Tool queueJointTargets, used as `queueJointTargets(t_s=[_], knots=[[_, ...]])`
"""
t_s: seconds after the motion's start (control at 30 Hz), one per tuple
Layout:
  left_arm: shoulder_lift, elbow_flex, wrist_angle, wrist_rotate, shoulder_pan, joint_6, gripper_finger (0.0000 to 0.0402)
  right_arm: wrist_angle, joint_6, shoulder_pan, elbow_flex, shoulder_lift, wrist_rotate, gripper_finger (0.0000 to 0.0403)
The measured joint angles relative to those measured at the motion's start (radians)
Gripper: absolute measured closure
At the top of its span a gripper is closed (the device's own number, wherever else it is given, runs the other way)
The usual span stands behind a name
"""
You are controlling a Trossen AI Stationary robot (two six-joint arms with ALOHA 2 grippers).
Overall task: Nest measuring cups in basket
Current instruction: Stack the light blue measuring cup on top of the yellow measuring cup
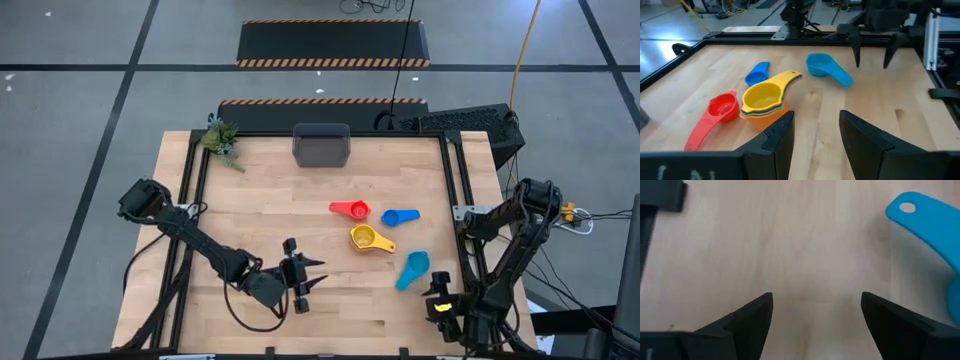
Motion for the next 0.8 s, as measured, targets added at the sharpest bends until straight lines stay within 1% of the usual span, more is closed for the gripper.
queueJointTargets(t_s=[0.13,0.27,0.33,0.47,0.57,0.63,0.73,0.8], knots=[[0.000,0.000,0.001,-0.001,0.003,-0.005,0.0243,0.001,-0.022,0.001,0.000,0.000,0.067,0.0123],[0.000,0.000,0.003,-0.001,0.001,-0.005,0.0243,0.004,-0.133,-0.003,0.000,0.000,0.111,0.0126],[0.000,0.000,0.003,-0.001,0.001,-0.009,0.0243,0.003,-0.214,-0.007,0.000,0.000,0.158,0.0127],[0.000,0.000,0.004,-0.009,0.004,-0.008,0.0243,-0.001,-0.411,-0.010,0.000,0.002,0.291,0.0127],[0.000,0.000,0.004,-0.009,0.006,-0.009,0.0243,-0.002,-0.564,-0.022,0.000,0.028,0.364,0.0127],[0.000,0.000,0.004,-0.009,0.006,-0.008,0.0243,-0.001,-0.652,-0.040,0.000,0.060,0.365,0.0127],[0.000,0.000,0.004,-0.009,0.007,-0.009,0.0243,-0.004,-0.726,-0.065,0.000,0.119,0.360,0.0127],[0.000,0.000,0.004,-0.009,0.008,-0.009,0.0243,0.002,-0.766,-0.073,0.002,0.155,0.389,0.0127]])
